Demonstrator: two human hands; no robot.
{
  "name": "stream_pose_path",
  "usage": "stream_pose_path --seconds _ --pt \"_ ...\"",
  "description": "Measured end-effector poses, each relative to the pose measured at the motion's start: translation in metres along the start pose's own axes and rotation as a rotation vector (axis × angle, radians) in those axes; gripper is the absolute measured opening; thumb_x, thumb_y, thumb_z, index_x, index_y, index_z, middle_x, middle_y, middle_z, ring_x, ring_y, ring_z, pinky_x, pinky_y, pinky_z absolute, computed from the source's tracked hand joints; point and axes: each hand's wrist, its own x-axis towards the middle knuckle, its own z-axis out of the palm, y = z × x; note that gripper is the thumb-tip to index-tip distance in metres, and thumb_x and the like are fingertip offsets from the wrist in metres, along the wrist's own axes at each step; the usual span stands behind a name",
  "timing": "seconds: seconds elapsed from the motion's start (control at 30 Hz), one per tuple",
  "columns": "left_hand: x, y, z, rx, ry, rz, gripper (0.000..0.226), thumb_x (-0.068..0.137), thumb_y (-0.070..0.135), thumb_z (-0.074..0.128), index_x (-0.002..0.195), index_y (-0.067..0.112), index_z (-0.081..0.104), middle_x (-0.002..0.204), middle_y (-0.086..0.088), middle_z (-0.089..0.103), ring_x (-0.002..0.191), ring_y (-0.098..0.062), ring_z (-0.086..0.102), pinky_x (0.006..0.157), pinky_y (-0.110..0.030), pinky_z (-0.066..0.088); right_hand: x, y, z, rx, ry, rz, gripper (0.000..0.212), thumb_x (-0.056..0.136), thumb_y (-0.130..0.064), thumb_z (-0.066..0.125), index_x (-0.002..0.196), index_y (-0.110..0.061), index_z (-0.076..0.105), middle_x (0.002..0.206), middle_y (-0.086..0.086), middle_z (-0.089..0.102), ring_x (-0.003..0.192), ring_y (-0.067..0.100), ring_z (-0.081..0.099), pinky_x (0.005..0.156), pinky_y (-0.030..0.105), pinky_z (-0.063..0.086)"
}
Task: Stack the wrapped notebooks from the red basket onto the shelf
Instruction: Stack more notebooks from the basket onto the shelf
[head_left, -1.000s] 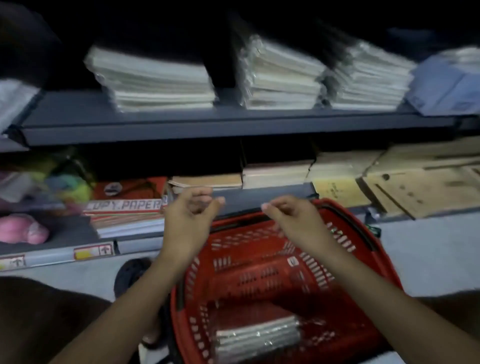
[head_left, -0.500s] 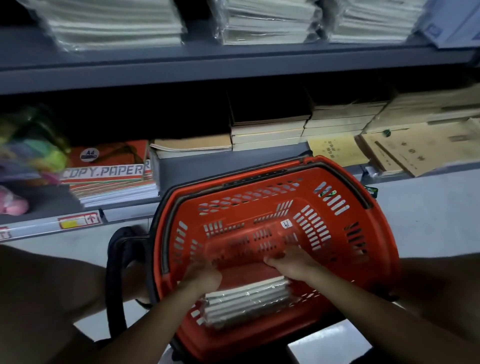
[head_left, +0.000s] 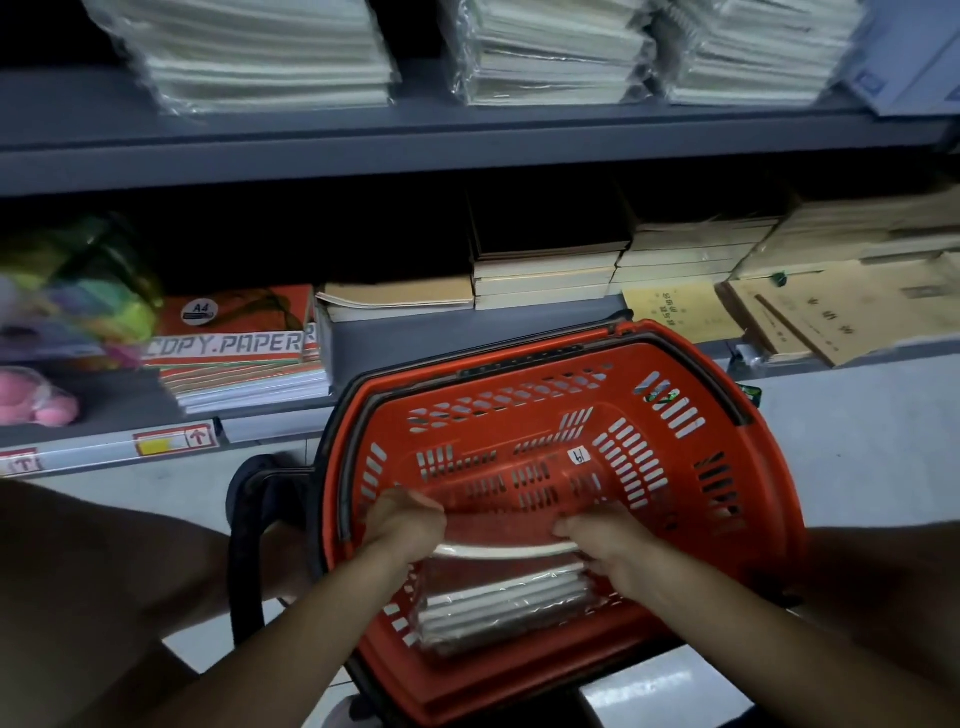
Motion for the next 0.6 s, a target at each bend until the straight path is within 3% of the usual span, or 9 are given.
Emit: stream_pose_path --seconds 0.07,0.13,0.23,0.37,0.43,0.5,0.6 --pt "-0.007 0.008 -0.01 -0.129 -0.036 -0.006 0.022 0.084 -0.002 0.064 0.07 0.014 0.062 0.08 -0.004 0.062 0.06 -0.014 0.051 0.064 -0.028 0.05 -0.016 -0.015 -0.008 0.119 0.025 -0.011 0.008 0.091 -0.003 0.063 0.089 -0.011 0.064 0.092 0.008 0.068 0.084 0.029 0.067 0.078 0.041 0.056" --pt "-0.025 0.02 -0.02 -0.319 -0.066 0.011 0.019 0.076 -0.013 0.063 0.079 0.005 0.07 0.071 -0.007 0.064 0.05 -0.014 0.048 0.051 -0.021 0.046 -0.035 -0.032 -0.018 0.244 0.052 -0.066 0.013 0.094 0.001 0.055 0.101 -0.008 0.062 0.098 0.01 0.067 0.078 0.032 0.07 0.074 0.043 0.061" --pt "-0.052 0.04 -0.037 -0.537 -0.071 0.098 0.014 0.066 -0.007 0.067 0.069 0.006 0.068 0.054 -0.004 0.055 0.043 -0.013 0.04 0.057 -0.023 0.04 -0.072 -0.055 -0.034 0.408 0.071 -0.187 0.015 0.097 0.004 0.05 0.098 -0.001 0.063 0.094 0.013 0.07 0.06 0.033 0.072 0.052 0.038 0.062" --pt "-0.089 0.067 -0.061 -0.733 -0.119 0.259 0.029 0.072 -0.003 0.066 0.062 0.017 0.046 0.046 0.004 0.039 0.042 -0.011 0.037 0.047 -0.022 0.036 -0.129 -0.075 -0.05 0.499 0.069 -0.377 0.02 0.098 -0.001 0.051 0.098 0.002 0.07 0.093 0.016 0.077 0.068 0.033 0.075 0.064 0.038 0.062" --pt "-0.111 0.075 -0.074 -0.803 -0.192 0.322 0.024 0.065 0.007 0.073 0.069 0.015 0.051 0.055 -0.004 0.045 0.055 -0.021 0.046 0.059 -0.028 0.043 -0.156 -0.081 -0.059 0.566 0.077 -0.441 0.016 0.099 -0.005 0.053 0.1 0.002 0.067 0.09 0.022 0.076 0.063 0.033 0.07 0.061 0.039 0.06" --pt "-0.129 0.078 -0.086 -0.839 -0.274 0.382 0.033 0.057 0.015 0.079 0.082 0.011 0.057 0.073 -0.013 0.048 0.071 -0.026 0.051 0.068 -0.035 0.047 -0.181 -0.088 -0.066 0.645 0.079 -0.504 0.015 0.098 -0.01 0.057 0.107 0.002 0.063 0.094 0.024 0.072 0.061 0.031 0.066 0.051 0.035 0.055" --pt "-0.153 0.084 -0.102 -0.95 -0.308 0.493 0.022 0.077 0.003 0.07 0.098 0.003 0.061 0.082 -0.017 0.056 0.072 -0.025 0.057 0.061 -0.029 0.049 -0.208 -0.095 -0.068 0.711 0.078 -0.621 0.017 0.097 -0.013 0.059 0.108 -0.001 0.06 0.097 0.021 0.069 0.053 0.027 0.063 0.05 0.035 0.054"
